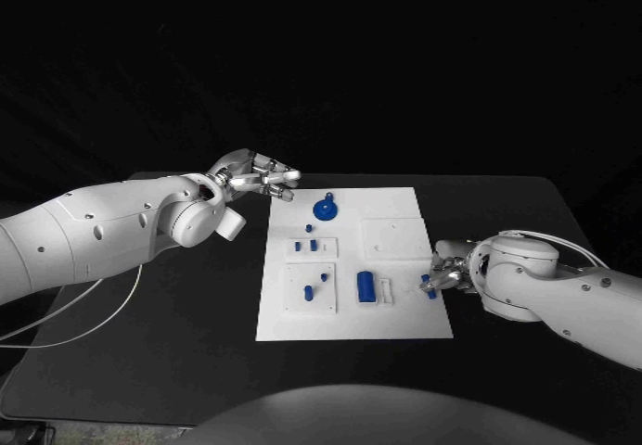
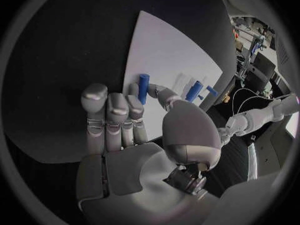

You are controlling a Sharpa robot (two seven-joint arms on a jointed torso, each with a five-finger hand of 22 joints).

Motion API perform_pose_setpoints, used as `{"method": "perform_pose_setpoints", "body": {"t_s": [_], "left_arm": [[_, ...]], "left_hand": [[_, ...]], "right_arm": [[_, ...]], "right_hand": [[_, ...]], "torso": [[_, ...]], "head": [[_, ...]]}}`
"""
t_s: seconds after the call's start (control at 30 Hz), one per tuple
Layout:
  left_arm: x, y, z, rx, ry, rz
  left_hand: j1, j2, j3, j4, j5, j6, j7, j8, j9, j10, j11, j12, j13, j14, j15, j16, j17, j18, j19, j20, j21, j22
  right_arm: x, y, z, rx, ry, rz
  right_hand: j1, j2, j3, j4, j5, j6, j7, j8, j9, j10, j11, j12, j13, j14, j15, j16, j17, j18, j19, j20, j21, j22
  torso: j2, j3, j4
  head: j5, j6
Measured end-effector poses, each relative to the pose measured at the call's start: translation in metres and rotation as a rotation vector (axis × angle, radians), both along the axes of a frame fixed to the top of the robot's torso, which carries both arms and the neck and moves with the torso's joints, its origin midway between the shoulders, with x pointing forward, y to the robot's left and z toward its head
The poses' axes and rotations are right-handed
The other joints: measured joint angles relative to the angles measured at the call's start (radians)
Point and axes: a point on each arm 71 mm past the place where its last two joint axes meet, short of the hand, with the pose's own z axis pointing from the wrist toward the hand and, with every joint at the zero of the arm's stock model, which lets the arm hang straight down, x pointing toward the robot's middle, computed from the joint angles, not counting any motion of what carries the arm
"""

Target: Assemble the parts on the task board

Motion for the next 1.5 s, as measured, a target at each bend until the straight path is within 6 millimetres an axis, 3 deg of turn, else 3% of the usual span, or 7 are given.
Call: {"method": "perform_pose_setpoints", "body": {"t_s": [0.47,0.57,0.63,0.7,0.8,1.27,1.5], "left_arm": [[0.0,0.0,0.0,0.001,0.004,-0.001],[0.0,0.0,0.0,0.002,0.005,-0.001],[0.0,0.0,0.0,0.002,0.005,-0.002],[0.0,0.0,0.0,0.001,0.006,-0.002],[0.0,0.0,-0.001,0.001,0.006,-0.003],[0.0,-0.001,-0.001,0.001,0.01,-0.009],[0.0,-0.002,-0.001,0.0,0.012,-0.012]], "left_hand": [[0.0,0.0,0.0,0.0,0.0,0.0,0.0,0.0,0.0,0.0,0.0,0.0,0.0,0.0,0.0,0.0,0.0,0.0,0.0,0.0,0.0,0.0],[0.0,0.0,0.0,0.0,0.0,0.0,0.0,0.0,0.0,0.0,0.0,0.0,0.0,0.0,0.0,0.0,0.0,0.0,0.0,0.0,0.0,0.0],[0.0,0.0,0.0,0.0,0.0,0.0,0.0,0.0,0.0,0.0,0.0,0.0,0.0,0.0,0.0,0.0,0.0,0.0,0.0,0.0,0.0,0.0],[0.0,0.0,0.0,0.0,0.0,0.0,0.0,0.0,0.0,0.0,0.0,0.0,0.0,0.0,0.0,0.0,0.0,0.0,0.0,0.0,0.0,-0.001],[0.0,0.0,0.0,0.0,0.0,0.0,0.0,0.0,0.0,0.0,0.0,0.0,0.0,0.0,0.0,0.0,0.0,0.0,0.0,0.0,0.0,-0.001],[0.0,0.0,0.0,0.0,0.0,0.0,0.0,0.0,0.0,0.0,0.0,0.0,0.0,0.0,0.0,0.0,0.0,0.0,0.0,0.0,0.004,-0.001],[0.0,0.0,0.0,0.0,0.0,0.0,0.0,0.0,0.0,0.0,0.0,0.0,0.0,0.0,0.0,0.0,0.0,0.0,0.0,0.0,0.004,-0.001]], "right_arm": [[-0.005,0.001,-0.002,0.128,0.05,-0.095],[-0.008,0.005,0.0,0.181,0.079,-0.119],[-0.008,0.007,0.003,0.214,0.092,-0.134],[-0.008,0.008,0.006,0.238,0.103,-0.145],[-0.008,0.012,0.009,0.277,0.125,-0.16],[-0.005,0.03,0.013,0.346,0.176,-0.17],[-0.006,0.038,0.006,0.328,0.203,-0.146]], "right_hand": [[-0.004,0.004,-0.009,-0.009,0.034,-0.001,0.017,-0.008,-0.031,-0.003,-0.001,0.0,-0.004,-0.001,0.004,-0.004,0.003,-0.007,0.0,0.0,-0.007,0.0],[0.0,0.008,-0.02,-0.02,0.034,-0.001,0.017,-0.005,-0.265,-0.003,-0.001,-0.001,-0.004,0.0,0.003,-0.007,0.003,-0.007,0.0,0.0,-0.011,0.0],[0.002,0.01,0.013,-0.056,0.034,-0.001,0.017,-0.006,-0.535,-0.003,-0.001,-0.004,-0.004,0.002,0.002,-0.007,0.003,-0.007,0.0,0.0,-0.013,0.0],[0.003,0.01,0.068,-0.117,0.034,-0.005,0.019,-0.012,-0.597,-0.006,-0.003,-0.004,-0.004,0.002,0.002,-0.007,0.003,-0.007,0.0,0.0,-0.013,0.0],[0.019,0.026,0.13,-0.184,0.04,-0.007,0.018,-0.012,-0.603,-0.001,-0.01,-0.004,-0.004,0.007,0.0,-0.007,0.003,-0.006,0.0,0.0,-0.013,0.0],[0.013,0.02,0.07,-0.186,0.024,0.002,0.017,-0.002,-0.588,0.001,-0.011,-0.006,-0.004,0.009,-0.002,-0.007,0.004,-0.006,0.0,0.0,-0.018,0.0],[0.023,0.03,0.018,-0.179,-0.058,0.007,0.011,0.0,-0.583,0.002,-0.01,-0.01,-0.008,0.009,-0.002,-0.011,0.004,-0.006,0.0,0.0,-0.023,0.0]], "torso": [[0.001,0.0012,-0.0008],[0.001,0.0012,-0.0009],[0.001,0.001,-0.001],[0.001,0.0007,-0.0009],[0.001,0.0006,-0.0007],[0.0,-0.0006,0.0004],[0.0,-0.0007,0.0002]], "head": [[0.004,-0.003],[0.005,-0.004],[0.005,-0.004],[0.006,-0.004],[0.007,-0.004],[0.007,-0.005],[0.011,-0.005]]}}
